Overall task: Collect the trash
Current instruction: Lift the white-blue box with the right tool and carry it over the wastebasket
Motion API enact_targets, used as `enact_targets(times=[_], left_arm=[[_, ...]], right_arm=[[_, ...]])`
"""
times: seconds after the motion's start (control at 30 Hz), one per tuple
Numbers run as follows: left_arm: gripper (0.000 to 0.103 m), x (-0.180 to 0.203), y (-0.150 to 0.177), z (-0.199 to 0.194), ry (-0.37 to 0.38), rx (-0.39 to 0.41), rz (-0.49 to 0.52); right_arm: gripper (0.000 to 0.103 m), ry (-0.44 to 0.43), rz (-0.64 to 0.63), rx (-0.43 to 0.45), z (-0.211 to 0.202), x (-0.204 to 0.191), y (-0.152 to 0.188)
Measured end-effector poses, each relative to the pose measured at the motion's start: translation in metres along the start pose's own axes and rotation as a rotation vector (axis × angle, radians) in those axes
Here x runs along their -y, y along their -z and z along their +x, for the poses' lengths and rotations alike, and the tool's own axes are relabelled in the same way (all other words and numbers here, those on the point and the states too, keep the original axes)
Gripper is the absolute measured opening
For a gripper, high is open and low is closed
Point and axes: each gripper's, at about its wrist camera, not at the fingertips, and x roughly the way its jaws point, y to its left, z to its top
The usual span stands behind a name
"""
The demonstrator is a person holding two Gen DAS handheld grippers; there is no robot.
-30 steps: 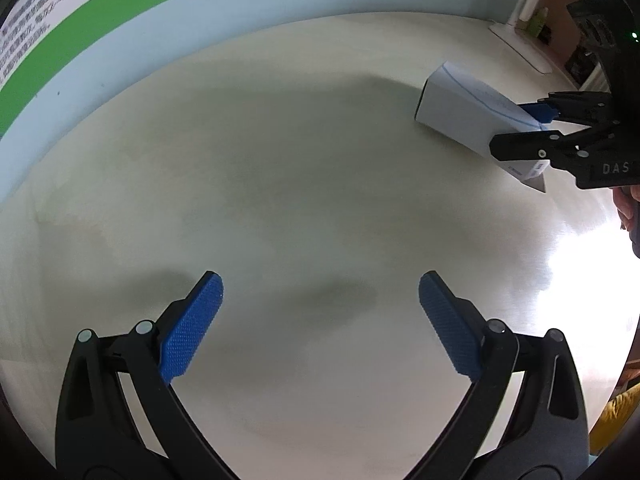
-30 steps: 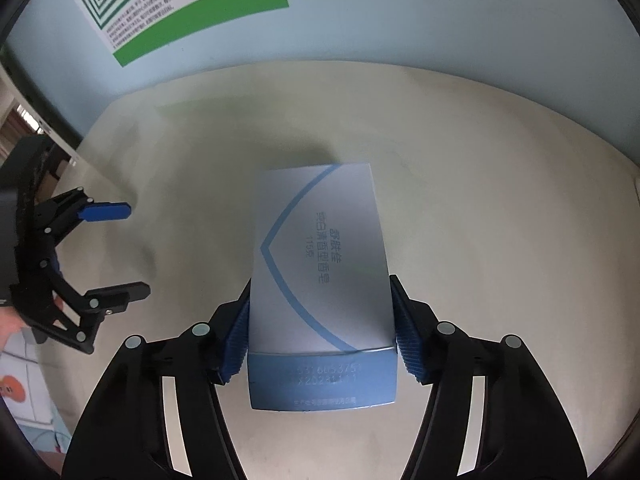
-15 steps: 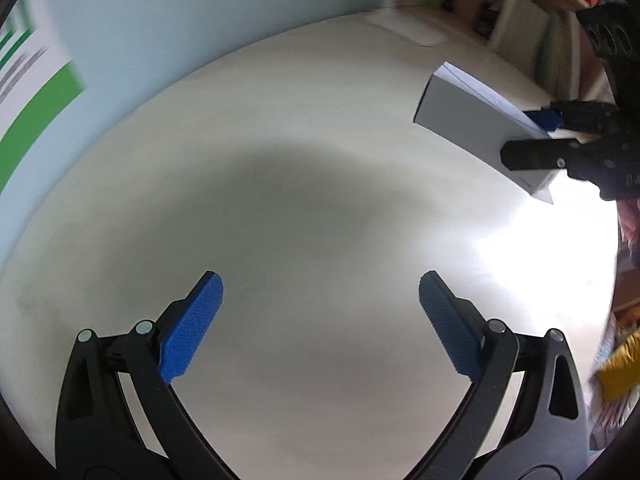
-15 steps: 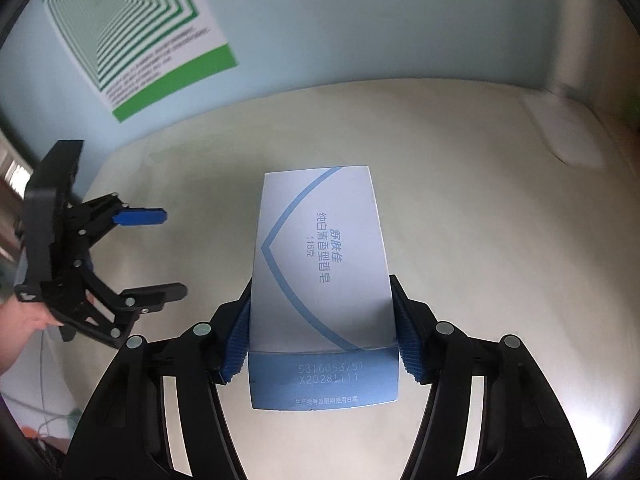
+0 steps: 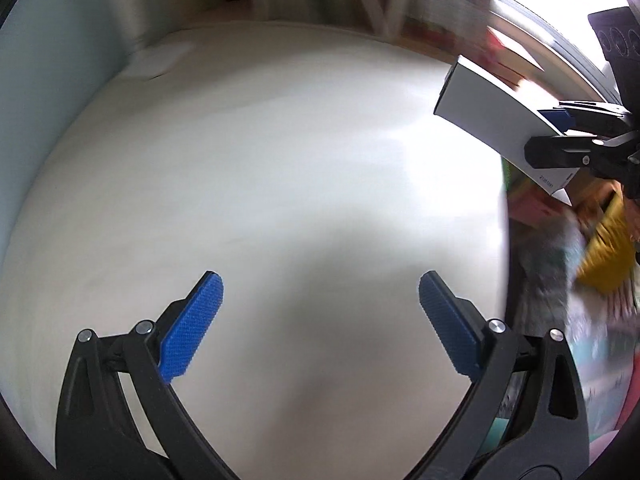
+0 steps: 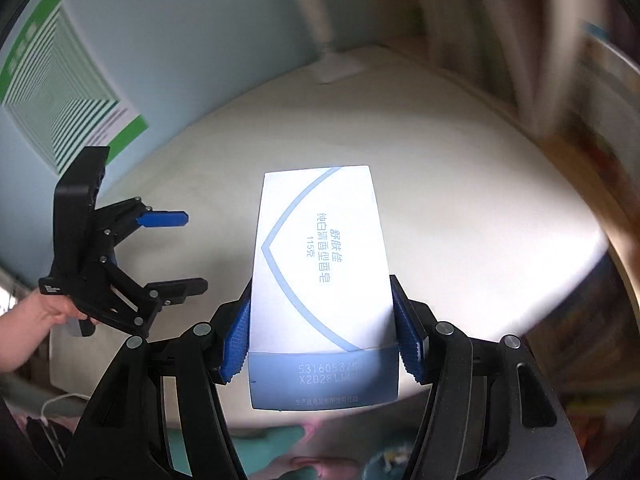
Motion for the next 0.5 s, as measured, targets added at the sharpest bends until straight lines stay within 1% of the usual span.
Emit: enact_targets(times=[0.07, 0.1, 0.23, 0.27, 0.37, 0.5], left_arm=[[0.096, 0.035, -0.017, 0.011, 0.029, -0.003, 0.062], [0.096, 0.043, -0.018, 0.012, 0.039, -0.004, 0.080], [0.096, 0.114, -0.031, 0.024, 0.112, -0.023, 0.187], [0.096, 0.129, -0.032, 0.028, 0.124, -0.029, 0.212], [0.096, 0.177, -0.032, 0.034, 0.169, -0.050, 0.298], [0.096, 0.237, -0.020, 0.047, 0.219, -0.094, 0.414]], right_arm=[[0.061, 0.028, 0.038, 0.013, -0.024, 0.020, 0.027], [0.062, 0.042, 0.067, 0.019, -0.037, 0.032, 0.043], [0.061, 0.087, 0.182, 0.043, -0.076, 0.063, 0.102], [0.062, 0.104, 0.218, 0.047, -0.088, 0.073, 0.122], [0.062, 0.132, 0.292, 0.045, -0.105, 0.086, 0.162], [0.062, 0.165, 0.410, 0.042, -0.128, 0.104, 0.226]])
